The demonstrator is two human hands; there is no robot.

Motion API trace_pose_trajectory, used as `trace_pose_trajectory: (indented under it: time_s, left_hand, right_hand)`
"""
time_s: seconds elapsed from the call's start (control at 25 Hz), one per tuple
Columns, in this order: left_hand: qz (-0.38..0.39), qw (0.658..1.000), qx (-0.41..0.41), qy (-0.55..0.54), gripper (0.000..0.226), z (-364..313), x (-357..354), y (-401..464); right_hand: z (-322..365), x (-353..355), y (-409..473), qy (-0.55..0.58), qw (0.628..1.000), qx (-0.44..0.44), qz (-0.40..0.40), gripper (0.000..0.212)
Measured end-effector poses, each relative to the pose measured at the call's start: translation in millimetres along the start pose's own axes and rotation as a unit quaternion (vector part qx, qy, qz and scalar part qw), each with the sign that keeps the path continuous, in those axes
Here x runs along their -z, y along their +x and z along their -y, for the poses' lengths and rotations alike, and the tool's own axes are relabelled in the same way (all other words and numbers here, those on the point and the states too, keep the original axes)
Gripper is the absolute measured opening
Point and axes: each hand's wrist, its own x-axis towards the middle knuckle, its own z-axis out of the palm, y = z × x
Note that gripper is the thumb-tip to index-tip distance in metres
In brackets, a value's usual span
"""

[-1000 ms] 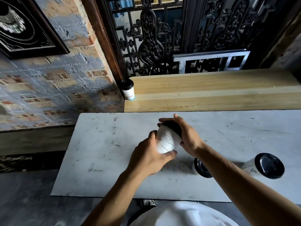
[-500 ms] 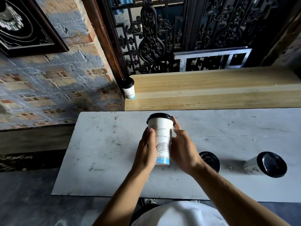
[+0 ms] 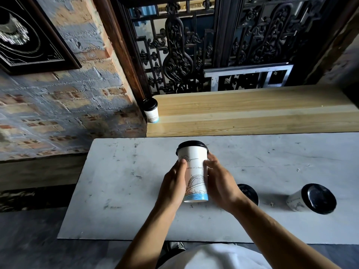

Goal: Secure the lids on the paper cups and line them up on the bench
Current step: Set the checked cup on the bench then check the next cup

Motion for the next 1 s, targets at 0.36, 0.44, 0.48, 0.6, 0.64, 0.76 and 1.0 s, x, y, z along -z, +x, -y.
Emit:
trace_pose_trajectory:
  time_s: [0.36,0.44,0.48,0.6,0.64,0.76,1.0]
  left_hand:
    - [-0.163,0.972,-0.17,0.013,0.009,12,4,1]
    - [-0.148,0.973,-0.174,0.006,0.012,12,6,2]
    - [-0.138,0.975,-0.174,0.002,0.012,12,5,1]
    - [-0.125,0.976,-0.176,-0.003,0.032,14,5,-1]
    - [-0.122,0.978,-0.172,-0.001,0.038,15,6,-1]
    - [-0.116,0.981,-0.155,-0.002,0.042,18,10,3]
    - [-0.115,0.977,-0.178,-0.004,0.026,13,12,-3]
  right_hand:
    - [-4,7,1,-0.109,0.992,0.004,-0.067,0.07]
    - [-3,5,1,-0.125,0.989,0.023,-0.071,0.064]
    - [-1,4,0,-0.139,0.987,0.034,-0.073,0.06]
    - [5,2,0,-0.163,0.983,0.054,-0.07,0.043]
    - [6,3,0,-0.159,0.983,0.053,-0.073,0.037]
    - [9,7,-2,-0.17,0.98,0.058,-0.09,0.04]
    - [16,7,-4,-0.167,0.981,0.06,-0.075,0.048]
